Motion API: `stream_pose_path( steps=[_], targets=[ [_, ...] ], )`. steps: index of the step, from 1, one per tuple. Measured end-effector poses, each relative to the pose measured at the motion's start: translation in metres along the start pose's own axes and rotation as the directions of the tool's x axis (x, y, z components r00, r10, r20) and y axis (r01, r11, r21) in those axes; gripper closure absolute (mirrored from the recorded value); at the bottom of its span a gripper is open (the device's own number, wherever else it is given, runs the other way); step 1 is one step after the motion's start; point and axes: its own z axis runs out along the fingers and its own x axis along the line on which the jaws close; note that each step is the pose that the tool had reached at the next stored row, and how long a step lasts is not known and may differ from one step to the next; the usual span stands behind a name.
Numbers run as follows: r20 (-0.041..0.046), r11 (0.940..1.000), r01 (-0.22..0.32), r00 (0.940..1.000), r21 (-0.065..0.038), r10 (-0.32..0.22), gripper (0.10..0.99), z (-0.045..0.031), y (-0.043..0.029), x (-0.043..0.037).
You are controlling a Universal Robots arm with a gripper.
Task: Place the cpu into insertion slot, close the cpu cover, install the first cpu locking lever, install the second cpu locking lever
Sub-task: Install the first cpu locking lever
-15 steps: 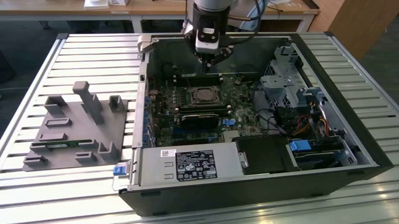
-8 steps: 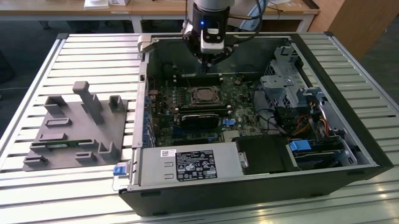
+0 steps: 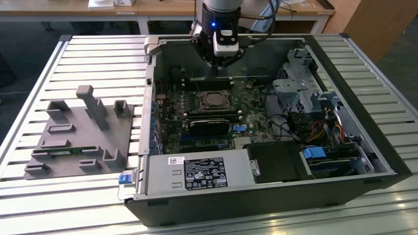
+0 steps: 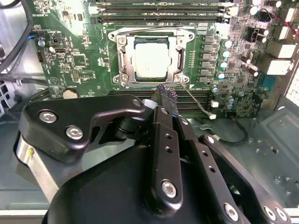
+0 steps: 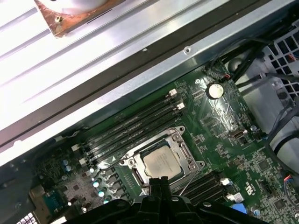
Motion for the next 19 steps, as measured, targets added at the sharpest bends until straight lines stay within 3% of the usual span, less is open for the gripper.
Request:
stream_pose_path(
  steps=[19],
  targets=[
    [-0.0033, 0.9941, 0.109, 0.9941, 0.001, -0.109, 0.98, 0.0, -0.0002, 0.0002]
  ],
)
